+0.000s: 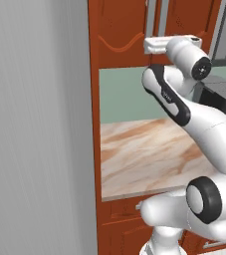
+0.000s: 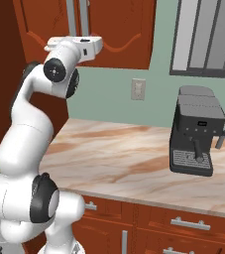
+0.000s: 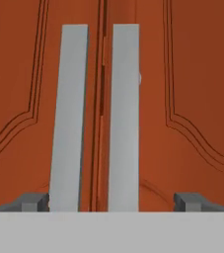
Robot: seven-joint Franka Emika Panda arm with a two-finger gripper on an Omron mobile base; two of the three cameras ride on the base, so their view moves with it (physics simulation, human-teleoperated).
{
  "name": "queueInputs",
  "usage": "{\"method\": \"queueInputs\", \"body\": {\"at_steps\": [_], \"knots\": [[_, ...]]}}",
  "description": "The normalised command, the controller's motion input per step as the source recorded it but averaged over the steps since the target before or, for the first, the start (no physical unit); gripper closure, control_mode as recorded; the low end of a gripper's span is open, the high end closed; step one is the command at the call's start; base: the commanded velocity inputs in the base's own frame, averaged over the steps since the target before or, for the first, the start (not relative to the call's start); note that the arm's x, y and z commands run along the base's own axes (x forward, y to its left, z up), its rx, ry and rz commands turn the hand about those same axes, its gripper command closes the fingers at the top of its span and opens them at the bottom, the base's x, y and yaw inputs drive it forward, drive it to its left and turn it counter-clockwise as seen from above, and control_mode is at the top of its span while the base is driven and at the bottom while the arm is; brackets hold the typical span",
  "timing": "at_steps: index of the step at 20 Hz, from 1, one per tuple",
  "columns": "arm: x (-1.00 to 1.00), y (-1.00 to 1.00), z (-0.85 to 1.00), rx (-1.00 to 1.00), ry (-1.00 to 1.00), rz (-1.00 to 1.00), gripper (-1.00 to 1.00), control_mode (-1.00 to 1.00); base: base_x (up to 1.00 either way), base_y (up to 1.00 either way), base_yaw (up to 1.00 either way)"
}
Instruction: Get the candle and the beer from the cabinet and move them to the dining counter.
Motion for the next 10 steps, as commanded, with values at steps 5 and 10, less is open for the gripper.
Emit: {"method": "queueInputs", "body": {"at_steps": [5, 10], "knots": [[0.22, -0.13, -0.08, 0.00, -0.08, 0.04, -1.00, -1.00, 0.00, 0.00, 0.00], [0.03, -0.13, 0.02, 0.00, 0.00, -0.01, -1.00, -1.00, 0.00, 0.00, 0.00]]}}
